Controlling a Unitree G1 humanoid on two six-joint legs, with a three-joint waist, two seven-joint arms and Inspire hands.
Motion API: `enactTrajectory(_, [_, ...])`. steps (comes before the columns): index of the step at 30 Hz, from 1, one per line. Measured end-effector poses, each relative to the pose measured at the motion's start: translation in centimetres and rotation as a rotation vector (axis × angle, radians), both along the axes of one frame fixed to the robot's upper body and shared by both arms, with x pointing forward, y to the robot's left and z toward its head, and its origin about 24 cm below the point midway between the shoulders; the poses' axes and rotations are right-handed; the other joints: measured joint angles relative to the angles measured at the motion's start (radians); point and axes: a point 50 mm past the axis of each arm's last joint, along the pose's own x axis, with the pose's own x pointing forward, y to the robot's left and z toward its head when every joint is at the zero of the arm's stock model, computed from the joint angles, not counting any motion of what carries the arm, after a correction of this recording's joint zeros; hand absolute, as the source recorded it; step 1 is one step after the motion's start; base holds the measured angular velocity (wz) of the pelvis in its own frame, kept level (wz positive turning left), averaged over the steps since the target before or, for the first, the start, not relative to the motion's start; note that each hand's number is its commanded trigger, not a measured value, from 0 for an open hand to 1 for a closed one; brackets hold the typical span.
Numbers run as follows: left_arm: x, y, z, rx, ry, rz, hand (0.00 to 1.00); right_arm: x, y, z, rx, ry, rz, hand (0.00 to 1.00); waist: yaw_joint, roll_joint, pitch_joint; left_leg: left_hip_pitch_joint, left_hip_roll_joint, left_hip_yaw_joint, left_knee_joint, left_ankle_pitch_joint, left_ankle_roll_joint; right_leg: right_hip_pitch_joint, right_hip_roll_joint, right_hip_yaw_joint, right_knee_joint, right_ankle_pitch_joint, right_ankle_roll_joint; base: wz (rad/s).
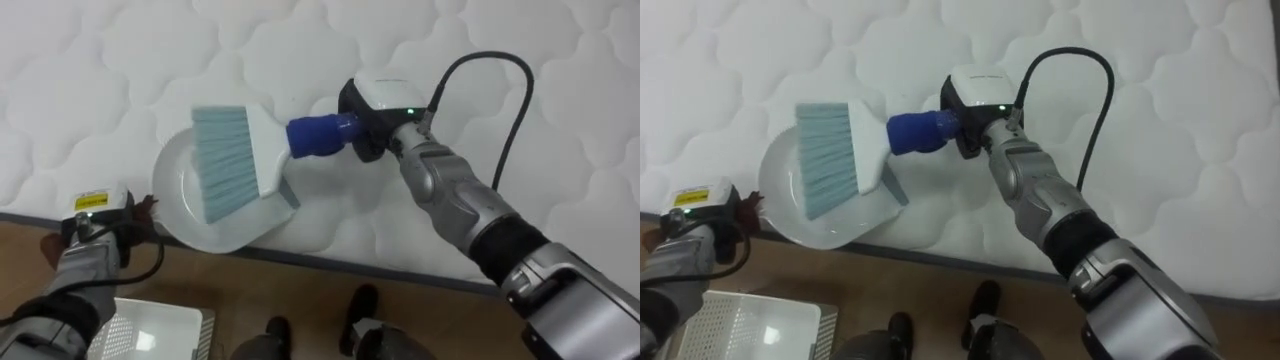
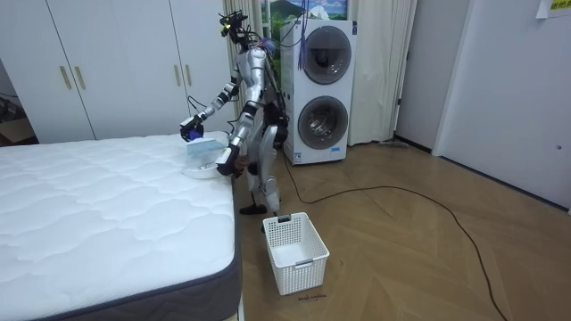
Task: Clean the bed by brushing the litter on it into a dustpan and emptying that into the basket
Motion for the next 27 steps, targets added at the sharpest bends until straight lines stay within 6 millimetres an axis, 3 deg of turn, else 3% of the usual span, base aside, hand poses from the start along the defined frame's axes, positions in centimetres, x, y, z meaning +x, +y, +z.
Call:
enactTrajectory(14, [-0.1,-0.2,-0.3,-0.007,-0.004,0.009,1.0,0.0,0.1,0.1,0.065,0.04,0.009,1.0,-0.005,0.003,-0.0001,-0.001,-0.001,0.0,0.015,-0.001,0.003,0.001,-0.004,0.001,0.014,-0.001,-0.001,0.01])
enactTrajectory(23, [0.0,-0.5,-0.1,-0.003,-0.094,0.0,1.0,0.3,-2.0,0.7,0.171,0.014,-0.065,1.0,-0.019,0.006,-0.0004,-0.003,-0.001,-0.008,0.021,-0.001,0.003,0.006,-0.005,-0.002,0.015,-0.003,0.002,0.03])
enactTrajectory(27, [0.2,-0.9,0.2,-0.017,-0.173,-0.027,1.0,0.2,-3.9,0.8,0.273,-0.045,-0.132,1.0,-0.027,0.005,-0.0015,0.01,-0.004,-0.022,0.034,-0.004,0.007,0.024,-0.004,0.002,0.025,-0.008,0.006,0.07])
